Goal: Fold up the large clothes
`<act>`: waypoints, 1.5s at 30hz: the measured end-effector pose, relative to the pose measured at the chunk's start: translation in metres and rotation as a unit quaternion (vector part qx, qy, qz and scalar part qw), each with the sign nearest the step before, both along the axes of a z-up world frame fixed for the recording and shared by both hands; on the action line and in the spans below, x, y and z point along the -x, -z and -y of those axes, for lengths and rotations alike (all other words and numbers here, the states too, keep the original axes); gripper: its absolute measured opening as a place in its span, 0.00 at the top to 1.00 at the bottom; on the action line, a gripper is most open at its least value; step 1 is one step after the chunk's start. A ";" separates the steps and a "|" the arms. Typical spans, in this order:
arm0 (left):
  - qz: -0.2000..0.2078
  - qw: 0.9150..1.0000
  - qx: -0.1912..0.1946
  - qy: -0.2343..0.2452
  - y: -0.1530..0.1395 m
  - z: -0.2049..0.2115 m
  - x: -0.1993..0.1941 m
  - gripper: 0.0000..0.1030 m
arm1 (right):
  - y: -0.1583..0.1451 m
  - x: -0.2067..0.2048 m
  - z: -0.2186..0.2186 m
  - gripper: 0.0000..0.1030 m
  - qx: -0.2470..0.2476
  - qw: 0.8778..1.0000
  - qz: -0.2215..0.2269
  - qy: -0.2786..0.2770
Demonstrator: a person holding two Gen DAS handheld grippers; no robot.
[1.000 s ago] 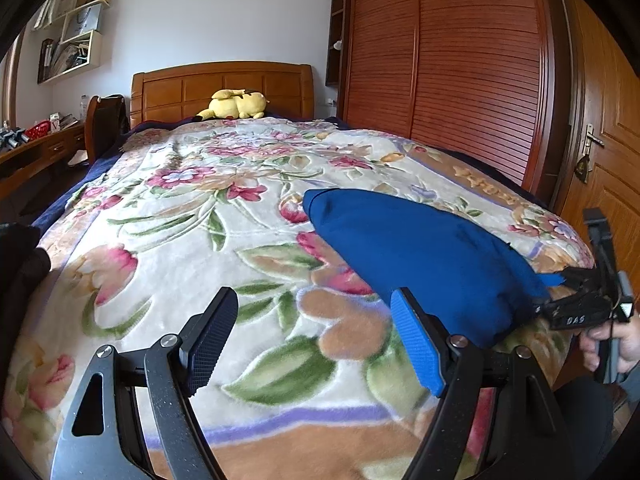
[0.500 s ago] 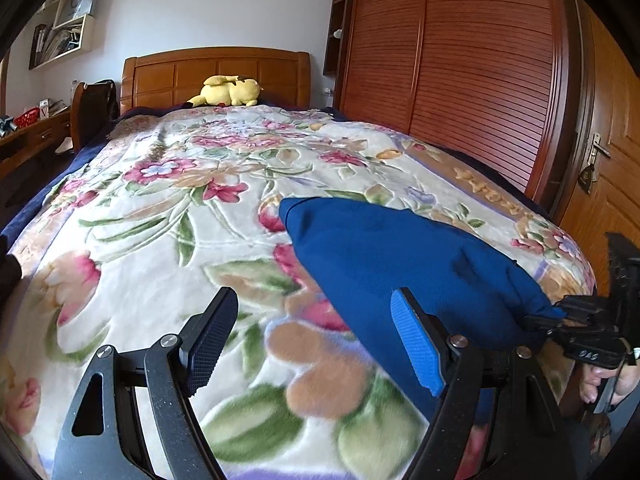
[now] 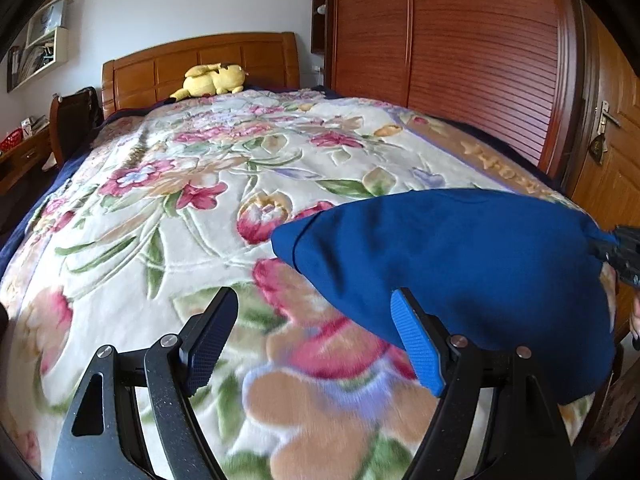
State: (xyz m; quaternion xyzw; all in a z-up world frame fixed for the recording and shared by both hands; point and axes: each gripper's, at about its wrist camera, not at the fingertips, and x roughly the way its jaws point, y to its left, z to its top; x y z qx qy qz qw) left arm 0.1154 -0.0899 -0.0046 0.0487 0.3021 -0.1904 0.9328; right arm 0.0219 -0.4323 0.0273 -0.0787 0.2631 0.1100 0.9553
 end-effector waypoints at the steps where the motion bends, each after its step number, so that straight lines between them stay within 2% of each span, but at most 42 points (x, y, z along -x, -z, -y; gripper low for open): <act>1: -0.005 1.000 0.002 -0.001 0.002 0.002 -0.008 0.23 | 0.005 -0.002 0.002 0.83 -0.003 1.000 -0.007 0.000; 6: -0.040 0.999 -0.008 -0.009 0.018 0.013 -0.054 0.23 | 0.028 -0.016 0.000 0.82 -0.005 1.000 -0.013 0.001; 9: -0.047 0.999 -0.023 -0.011 0.025 0.021 -0.069 0.23 | 0.028 -0.020 0.003 0.82 -0.020 1.000 -0.014 0.001; 11: -0.047 0.998 -0.040 -0.015 0.032 0.027 -0.079 0.23 | 0.024 -0.020 0.011 0.82 -0.018 1.000 -0.015 -0.003; 16: -0.050 0.997 -0.055 -0.020 0.043 0.034 -0.097 0.23 | 0.025 -0.023 0.012 0.81 -0.013 1.000 -0.015 -0.010; 23: -0.055 0.997 -0.046 -0.012 0.047 0.038 -0.115 0.23 | 0.032 -0.025 0.017 0.80 -0.035 0.999 -0.019 -0.014; 25: -0.058 0.998 -0.039 -0.006 0.048 0.040 -0.118 0.31 | 0.034 -0.026 0.019 0.80 -0.044 0.999 -0.022 -0.015; 26: -0.063 0.998 -0.030 0.006 0.048 0.042 -0.119 0.41 | 0.034 -0.026 0.020 0.80 -0.045 0.999 -0.023 -0.017; 28: -0.057 0.997 -0.045 0.004 0.048 0.047 -0.119 0.50 | 0.033 -0.025 0.019 0.81 -0.050 0.998 -0.022 -0.018; 30: -0.058 0.997 -0.050 0.020 0.047 0.052 -0.117 0.78 | 0.032 -0.023 0.019 0.81 -0.056 0.998 -0.021 -0.019; 32: -0.057 0.997 -0.052 0.023 0.044 0.054 -0.114 0.82 | 0.030 -0.020 0.019 0.82 -0.058 0.998 -0.013 -0.019; 35: -0.024 0.996 -0.078 0.026 0.031 0.065 -0.102 0.85 | 0.025 -0.013 0.022 0.83 -0.073 0.997 0.004 -0.020; 37: 0.001 0.998 -0.066 0.022 0.014 0.069 -0.094 0.86 | 0.022 -0.009 0.028 0.84 -0.095 0.995 0.009 -0.017; 39: 0.018 0.998 -0.050 0.024 -0.004 0.075 -0.087 0.87 | 0.020 -0.004 0.033 0.85 -0.089 0.996 0.021 -0.013; 45: 0.058 0.994 -0.059 0.066 -0.042 0.142 -0.068 0.87 | 0.007 0.022 0.073 0.85 -0.076 0.995 0.054 0.026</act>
